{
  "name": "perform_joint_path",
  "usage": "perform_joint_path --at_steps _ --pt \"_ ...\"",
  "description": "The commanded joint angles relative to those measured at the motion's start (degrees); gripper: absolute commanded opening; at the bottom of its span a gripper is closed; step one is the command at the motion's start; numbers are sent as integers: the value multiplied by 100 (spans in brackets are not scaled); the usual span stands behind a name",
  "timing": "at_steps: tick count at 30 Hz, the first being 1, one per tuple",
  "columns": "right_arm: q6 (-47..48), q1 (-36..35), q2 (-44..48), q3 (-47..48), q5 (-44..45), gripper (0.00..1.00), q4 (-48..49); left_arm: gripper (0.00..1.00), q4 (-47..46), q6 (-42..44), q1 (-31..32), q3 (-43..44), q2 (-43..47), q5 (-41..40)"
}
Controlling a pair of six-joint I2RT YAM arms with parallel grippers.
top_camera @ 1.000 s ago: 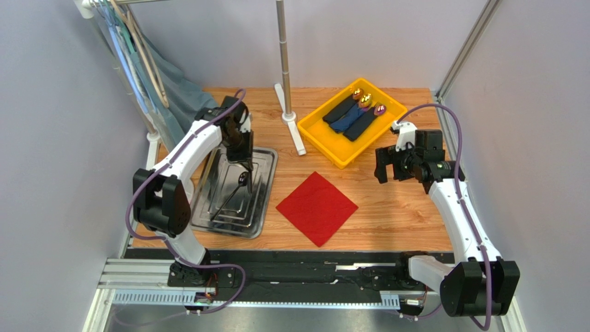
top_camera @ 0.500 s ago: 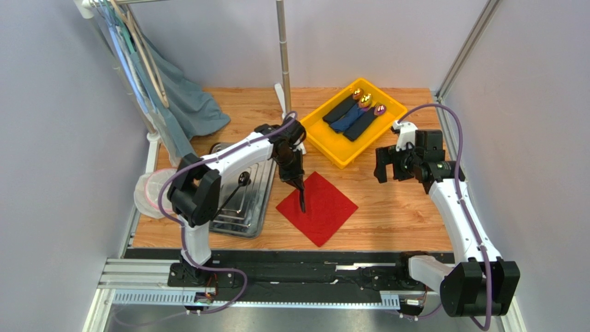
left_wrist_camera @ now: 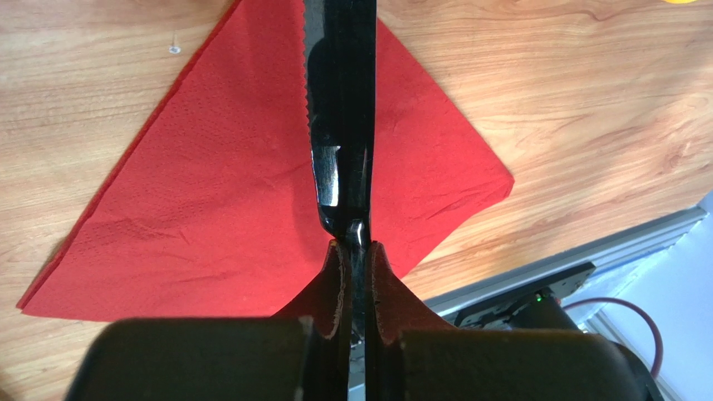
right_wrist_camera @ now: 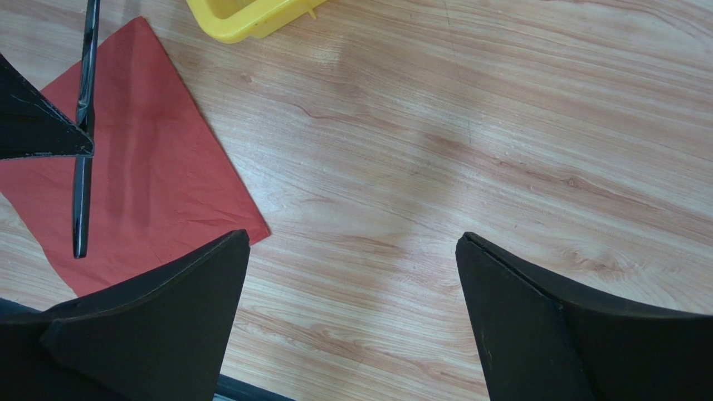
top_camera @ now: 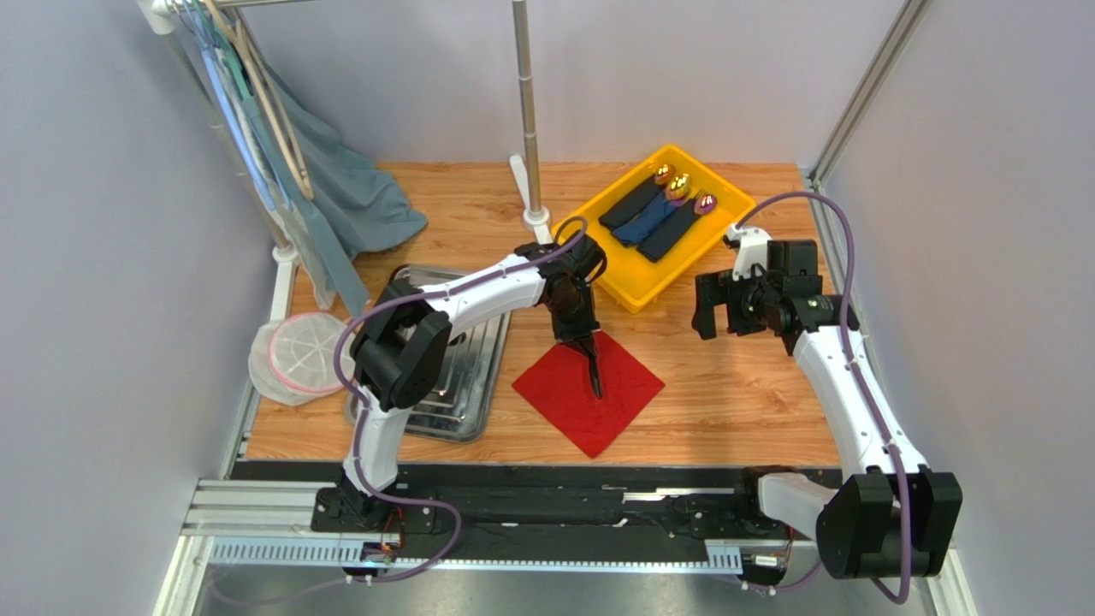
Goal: Place the utensils on the paper napkin and roll it up
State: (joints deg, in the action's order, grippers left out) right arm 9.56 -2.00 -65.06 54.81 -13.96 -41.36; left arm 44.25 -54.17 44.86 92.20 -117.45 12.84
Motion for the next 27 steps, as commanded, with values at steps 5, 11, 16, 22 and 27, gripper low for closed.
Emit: perform_joint_path --at_steps 5,11,16,22,27 --pt "-139 7 -24 -5 -99 100 173 0 -31 -164 84 175 -182 -115" --pt "-121 7 -16 -31 -107 100 164 0 14 -111 84 -158 -24 -256" --pt "-112 7 -25 -84 -99 100 190 0 -180 -103 84 -422 64 -379" --pt "-112 -2 -24 -137 -81 100 208 0 -127 82 84 -186 -59 -449" --pt "-112 7 -42 -146 -90 100 217 0 -4 205 93 -106 -42 -528"
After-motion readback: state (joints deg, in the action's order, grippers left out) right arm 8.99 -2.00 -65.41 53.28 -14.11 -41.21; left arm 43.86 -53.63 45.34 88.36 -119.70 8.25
